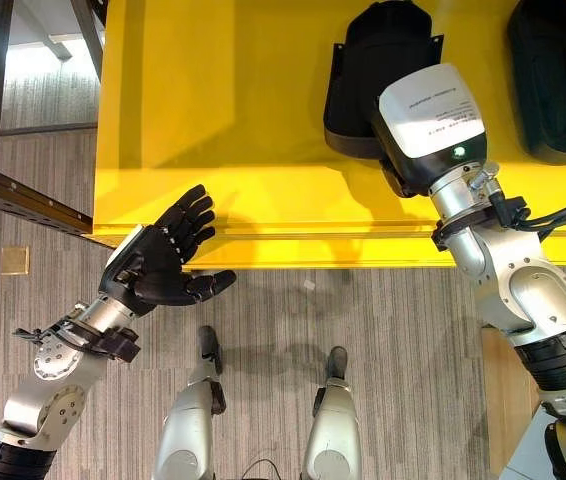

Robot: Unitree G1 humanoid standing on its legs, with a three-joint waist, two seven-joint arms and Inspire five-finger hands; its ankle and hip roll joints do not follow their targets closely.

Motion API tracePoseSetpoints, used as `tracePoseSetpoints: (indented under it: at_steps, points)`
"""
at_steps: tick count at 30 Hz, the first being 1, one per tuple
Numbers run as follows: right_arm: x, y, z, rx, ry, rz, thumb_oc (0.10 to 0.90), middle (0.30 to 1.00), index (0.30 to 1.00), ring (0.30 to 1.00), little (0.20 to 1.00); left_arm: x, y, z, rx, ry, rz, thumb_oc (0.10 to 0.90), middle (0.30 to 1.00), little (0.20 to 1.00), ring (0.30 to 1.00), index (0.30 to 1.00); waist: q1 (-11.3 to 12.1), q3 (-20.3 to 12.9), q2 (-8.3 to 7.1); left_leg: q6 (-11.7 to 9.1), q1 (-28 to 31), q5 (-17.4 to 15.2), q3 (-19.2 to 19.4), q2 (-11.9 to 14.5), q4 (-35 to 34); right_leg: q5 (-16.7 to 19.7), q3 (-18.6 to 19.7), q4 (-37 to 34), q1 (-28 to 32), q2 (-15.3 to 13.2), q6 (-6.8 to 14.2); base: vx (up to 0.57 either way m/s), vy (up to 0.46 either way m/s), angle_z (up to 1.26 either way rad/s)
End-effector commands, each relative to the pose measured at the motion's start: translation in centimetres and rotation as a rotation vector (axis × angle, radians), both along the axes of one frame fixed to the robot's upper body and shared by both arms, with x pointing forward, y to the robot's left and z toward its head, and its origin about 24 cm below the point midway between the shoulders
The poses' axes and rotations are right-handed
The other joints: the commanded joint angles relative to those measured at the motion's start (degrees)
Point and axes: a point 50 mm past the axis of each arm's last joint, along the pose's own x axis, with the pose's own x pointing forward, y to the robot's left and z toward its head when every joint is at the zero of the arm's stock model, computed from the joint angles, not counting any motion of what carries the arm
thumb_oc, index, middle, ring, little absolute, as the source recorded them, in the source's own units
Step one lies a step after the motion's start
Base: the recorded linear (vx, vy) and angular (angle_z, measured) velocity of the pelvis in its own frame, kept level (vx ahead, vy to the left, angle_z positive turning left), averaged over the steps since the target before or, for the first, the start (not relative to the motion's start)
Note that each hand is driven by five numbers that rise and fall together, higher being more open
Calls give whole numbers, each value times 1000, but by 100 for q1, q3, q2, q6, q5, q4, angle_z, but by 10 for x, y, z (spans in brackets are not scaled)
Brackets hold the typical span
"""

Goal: Move parts from the plastic box to the shelf.

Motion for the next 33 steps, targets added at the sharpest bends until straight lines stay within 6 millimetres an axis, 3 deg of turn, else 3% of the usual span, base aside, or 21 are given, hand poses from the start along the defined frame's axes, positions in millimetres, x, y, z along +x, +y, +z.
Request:
tracePoseSetpoints:
  at_steps: [1,14,33]
  points:
    - [-18,23,69,-51,-313,75,400,300,300,300,300,-2,-3,29,43,-158,-36,900,1000,1000,1000,1000,104,-218,-213,-150,310,-935,-315,31,487,-380,-102,225,-270,1013,-816,0,0,0]
    - [-7,20,67,-66,-310,36,400,300,300,300,300,0,-5,29,59,-155,-43,900,1000,1000,1000,1000,155,-209,-242,-157,267,-927,-337,37,521,-383,-138,246,-273,1009,-807,-3,-5,1]
    - [9,-11,55,-4,-259,-130,400,300,300,300,300,3,-4,30,62,-160,-37,900,1000,1000,1000,1000,131,-202,-286,-163,284,-905,-319,68,502,-385,-145,250,-256,1014,-805,0,0,0]
